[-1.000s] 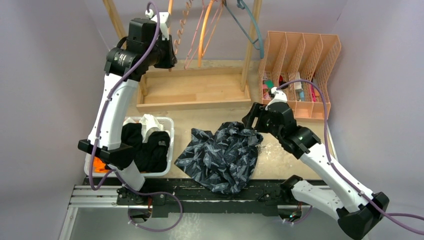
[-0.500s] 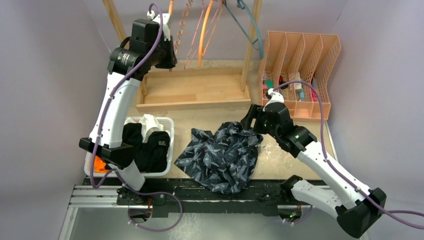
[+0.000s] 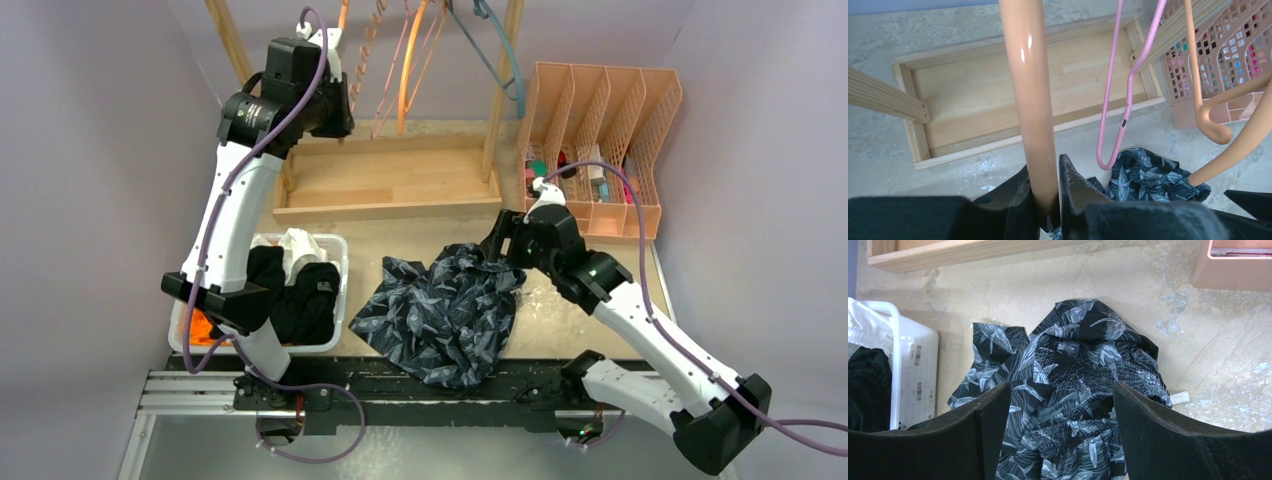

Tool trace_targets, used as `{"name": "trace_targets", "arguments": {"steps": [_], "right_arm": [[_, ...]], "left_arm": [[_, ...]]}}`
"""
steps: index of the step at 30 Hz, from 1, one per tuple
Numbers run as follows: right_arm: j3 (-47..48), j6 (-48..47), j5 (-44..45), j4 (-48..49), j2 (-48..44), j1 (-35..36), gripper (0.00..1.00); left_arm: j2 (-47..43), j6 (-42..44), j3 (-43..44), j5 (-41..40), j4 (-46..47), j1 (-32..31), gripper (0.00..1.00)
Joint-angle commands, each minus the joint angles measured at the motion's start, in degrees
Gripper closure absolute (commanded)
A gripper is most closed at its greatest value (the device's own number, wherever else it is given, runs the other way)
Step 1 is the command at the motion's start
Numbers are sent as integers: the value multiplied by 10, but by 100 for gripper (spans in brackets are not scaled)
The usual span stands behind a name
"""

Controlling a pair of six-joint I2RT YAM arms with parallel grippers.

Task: Remove the shorts from the hanger
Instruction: Place the hanger on the clothes rod.

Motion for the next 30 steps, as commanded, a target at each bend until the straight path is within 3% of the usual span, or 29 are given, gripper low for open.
{"name": "trace_targets", "arguments": {"steps": [1, 4, 11, 17, 27, 30], "right_arm": [[-6, 2, -3, 12, -25, 0, 24], [-9, 3, -6, 18, -26, 0, 24], [-3, -5, -10, 15, -8, 0, 24], [-14, -5, -10, 22, -9, 0, 23], [-44, 16, -11, 34, 16, 0, 21], [-58, 34, 1, 32, 16, -1, 20]], "left_arm": [[-29, -2, -14, -5, 18, 2, 75], [-66, -3, -59, -25, 40, 3, 52], [-109, -6, -100, -66, 40, 3, 39], [-216, -41, -236, -139, 92, 3, 22], [-443, -182, -540, -245, 143, 3, 20], [-508, -229, -620, -218, 143, 3, 20]]}}
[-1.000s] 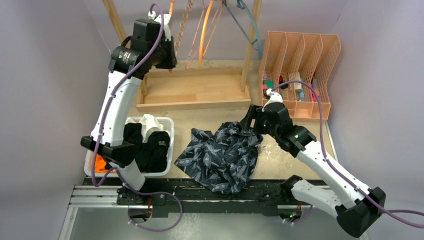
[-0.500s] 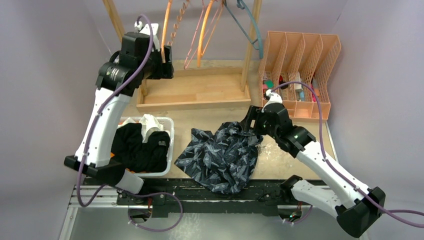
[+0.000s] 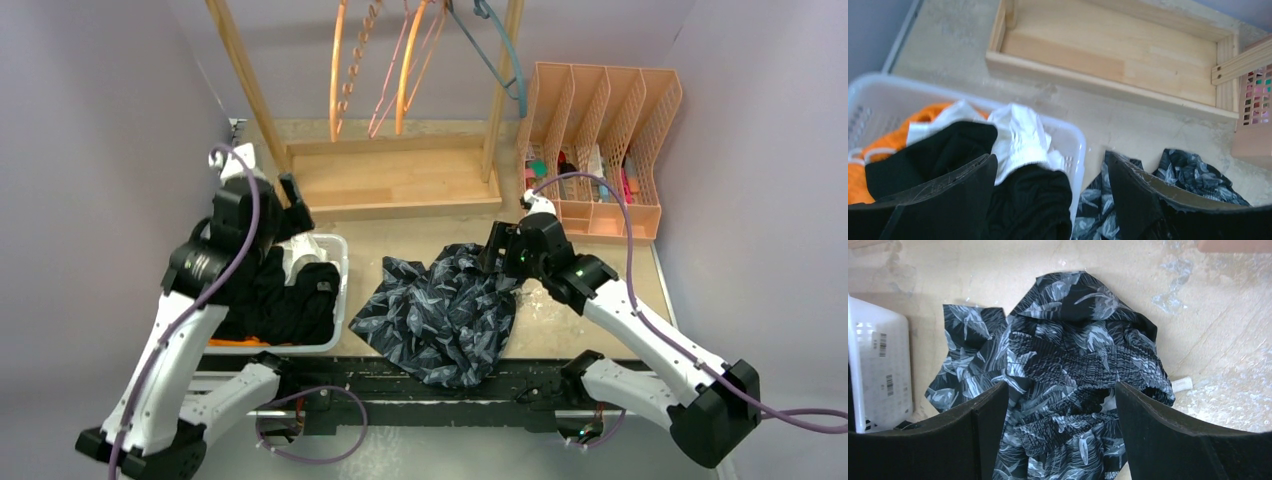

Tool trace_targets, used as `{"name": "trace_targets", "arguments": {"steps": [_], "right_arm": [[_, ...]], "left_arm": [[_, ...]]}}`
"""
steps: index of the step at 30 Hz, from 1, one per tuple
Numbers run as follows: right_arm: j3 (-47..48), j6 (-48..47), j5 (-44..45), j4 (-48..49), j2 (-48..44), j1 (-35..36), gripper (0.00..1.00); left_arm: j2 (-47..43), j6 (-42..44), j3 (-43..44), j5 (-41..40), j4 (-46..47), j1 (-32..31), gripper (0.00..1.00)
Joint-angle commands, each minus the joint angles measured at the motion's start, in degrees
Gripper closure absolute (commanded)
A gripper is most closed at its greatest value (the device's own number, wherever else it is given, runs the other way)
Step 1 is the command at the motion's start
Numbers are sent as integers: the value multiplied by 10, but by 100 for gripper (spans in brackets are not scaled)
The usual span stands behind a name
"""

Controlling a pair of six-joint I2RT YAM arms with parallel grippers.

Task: Remove the shorts from the hanger
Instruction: Place the hanger on the clothes rod, then pick up the shorts at the center of the board.

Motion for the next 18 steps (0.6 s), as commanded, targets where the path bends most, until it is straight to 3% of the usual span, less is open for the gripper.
{"name": "trace_targets", "arguments": {"steps": [1, 5, 9, 11, 18], "right_arm": [[-16, 35, 17, 12, -2, 0, 20], [-31, 68, 42, 12, -13, 0, 19], [-33, 97, 63, 13, -27, 0, 19], [-27, 108, 73, 8, -33, 0, 19], [-10, 139, 129, -32, -59, 0, 13]], "left_arm": [[-91, -96, -99, 6, 27, 2, 20], [-118, -138, -165, 100, 40, 3, 22], [-107, -168, -240, 257, 149, 1, 26], [-80, -177, -261, 299, 186, -13, 26], [33, -205, -277, 148, 267, -261, 26]]}}
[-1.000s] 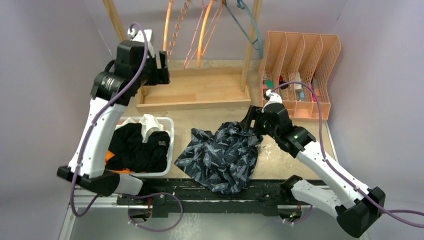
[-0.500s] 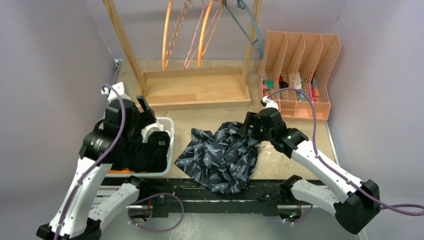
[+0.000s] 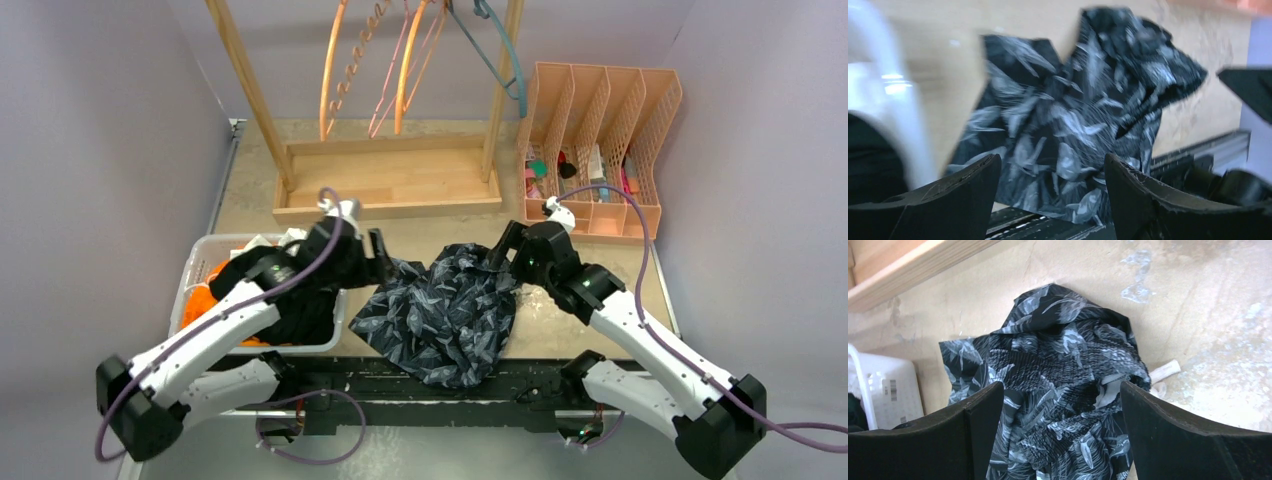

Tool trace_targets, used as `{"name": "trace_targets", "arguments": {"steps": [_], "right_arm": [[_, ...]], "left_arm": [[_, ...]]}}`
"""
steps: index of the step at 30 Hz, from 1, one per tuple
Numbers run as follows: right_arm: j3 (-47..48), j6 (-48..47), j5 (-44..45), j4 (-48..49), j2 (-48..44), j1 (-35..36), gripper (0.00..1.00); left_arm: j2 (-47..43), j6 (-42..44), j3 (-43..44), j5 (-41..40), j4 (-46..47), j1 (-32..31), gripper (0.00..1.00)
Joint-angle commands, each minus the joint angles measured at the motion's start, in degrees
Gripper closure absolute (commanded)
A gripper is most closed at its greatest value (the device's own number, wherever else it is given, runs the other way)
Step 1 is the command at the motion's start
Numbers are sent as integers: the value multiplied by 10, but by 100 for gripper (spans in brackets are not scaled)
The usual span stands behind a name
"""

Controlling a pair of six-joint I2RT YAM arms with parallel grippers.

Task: Remove the shorts from the hanger
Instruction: Pick up the shorts at the center of the board.

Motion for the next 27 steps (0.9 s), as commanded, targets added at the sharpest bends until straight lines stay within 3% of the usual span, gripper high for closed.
{"name": "trace_targets", "arguments": {"steps": [1, 6, 10, 15, 17, 21, 25, 27], "right_arm": [[29, 43, 71, -33, -28, -1, 12], [39, 115, 153, -105, -54, 0, 9], [48, 225, 227, -196, -55, 0, 8], [43, 252, 244, -222, -47, 0, 7], [44, 306, 245, -252, -47, 0, 7], [36, 339, 239, -248, -69, 0, 7], [17, 346, 243, -238, -103, 0, 7], [7, 352, 246, -239, -120, 0, 7]], "left_arm": [[71, -38, 1, -70, 126, -140, 25], [213, -40, 45, -112, 222, -252, 22], [318, -13, 110, -140, 217, -297, 21], [365, -2, 131, -148, 239, -305, 18], [390, 19, 146, -161, 239, -305, 18], [463, 52, 225, -219, 134, -305, 17], [498, 46, 199, -201, 153, -305, 17], [520, 42, 183, -173, 178, -306, 22]]}}
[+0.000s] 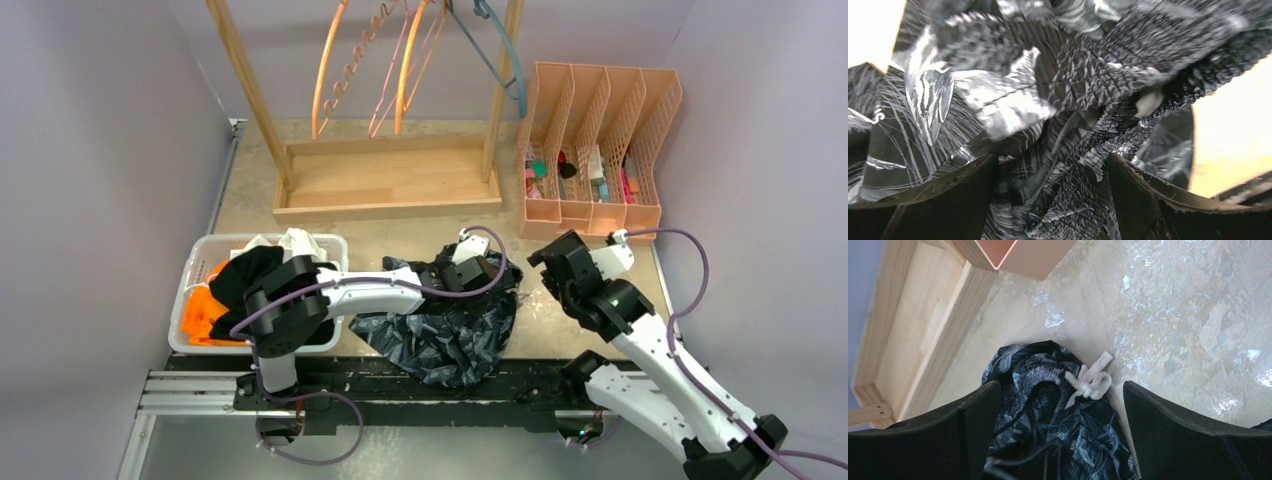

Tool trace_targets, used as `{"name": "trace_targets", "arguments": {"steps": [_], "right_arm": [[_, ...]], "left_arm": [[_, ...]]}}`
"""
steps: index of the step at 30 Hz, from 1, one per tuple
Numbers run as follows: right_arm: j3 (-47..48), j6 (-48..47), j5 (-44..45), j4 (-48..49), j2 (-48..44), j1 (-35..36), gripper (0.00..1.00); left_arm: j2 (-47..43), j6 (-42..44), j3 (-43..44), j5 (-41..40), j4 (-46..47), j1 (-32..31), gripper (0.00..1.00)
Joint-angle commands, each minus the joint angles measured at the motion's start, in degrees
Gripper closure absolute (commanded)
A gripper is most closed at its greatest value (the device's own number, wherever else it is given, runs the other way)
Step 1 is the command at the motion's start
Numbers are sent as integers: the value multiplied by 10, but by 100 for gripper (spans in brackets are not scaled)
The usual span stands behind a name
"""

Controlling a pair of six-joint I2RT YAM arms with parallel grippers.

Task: Remove the shorts from the hanger
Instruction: Pick up the shorts at the center of the board.

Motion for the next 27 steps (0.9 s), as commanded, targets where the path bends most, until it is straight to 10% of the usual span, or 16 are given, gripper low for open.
{"name": "trace_targets", "arguments": {"steps": [1, 9, 16, 27], "right_arm": [[-20, 42, 34, -7, -36, 0, 7], [-38, 12, 36, 27, -60, 0, 8], [-30, 8, 30, 32, -39, 0, 8], [-26, -27, 24, 73, -16, 0, 9]], "left_arm": [[40, 4, -23, 18, 19, -1, 23], [126, 5, -23, 38, -21, -3, 38], [143, -1, -62, -3, -33, -21, 100], [-118, 42, -48, -191, -103, -13, 100]]}}
